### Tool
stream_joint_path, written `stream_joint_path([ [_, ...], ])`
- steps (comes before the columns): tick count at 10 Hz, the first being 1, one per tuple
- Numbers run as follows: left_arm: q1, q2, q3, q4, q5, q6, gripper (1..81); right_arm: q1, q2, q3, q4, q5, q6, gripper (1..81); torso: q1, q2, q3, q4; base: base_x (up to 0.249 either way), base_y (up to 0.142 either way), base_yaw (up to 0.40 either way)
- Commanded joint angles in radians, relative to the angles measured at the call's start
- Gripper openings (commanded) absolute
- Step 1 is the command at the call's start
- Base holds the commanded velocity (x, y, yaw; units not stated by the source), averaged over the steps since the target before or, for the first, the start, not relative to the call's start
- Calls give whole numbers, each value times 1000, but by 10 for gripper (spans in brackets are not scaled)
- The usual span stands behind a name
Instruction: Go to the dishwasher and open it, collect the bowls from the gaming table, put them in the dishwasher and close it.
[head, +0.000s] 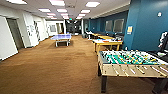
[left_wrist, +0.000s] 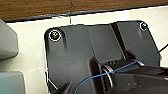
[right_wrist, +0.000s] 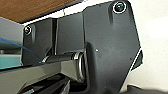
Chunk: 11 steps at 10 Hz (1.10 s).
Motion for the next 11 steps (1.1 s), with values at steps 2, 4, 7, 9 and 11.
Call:
stream_joint_path([
  [2, -47, -7, -3, -2, 45, 2, 811, 56, 4, 4, -6, -48, -3, 811, 0, 0, 0, 0, 158, 0, 0],
  [4, -47, -6, -3, -2, 47, 2, 811, 55, 4, 2, -6, -48, -1, 811, 0, 0, 0, 0, 165, 0, 0],
  [7, -47, 0, 0, -2, 43, 2, 811, 52, 4, 4, -4, -48, -1, 811, 0, 0, 0, 0, 165, 0, 0],
  [9, -47, 3, 0, -1, 40, 2, 811, 58, 4, -1, -4, -48, -1, 811, 0, 0, 0, 0, 165, 0, 0],
  [11, -47, 2, -1, 4, 40, 2, 811, 63, 4, 1, -6, -48, -3, 811, 0, 0, 0, 0, 165, 0, 0],
])
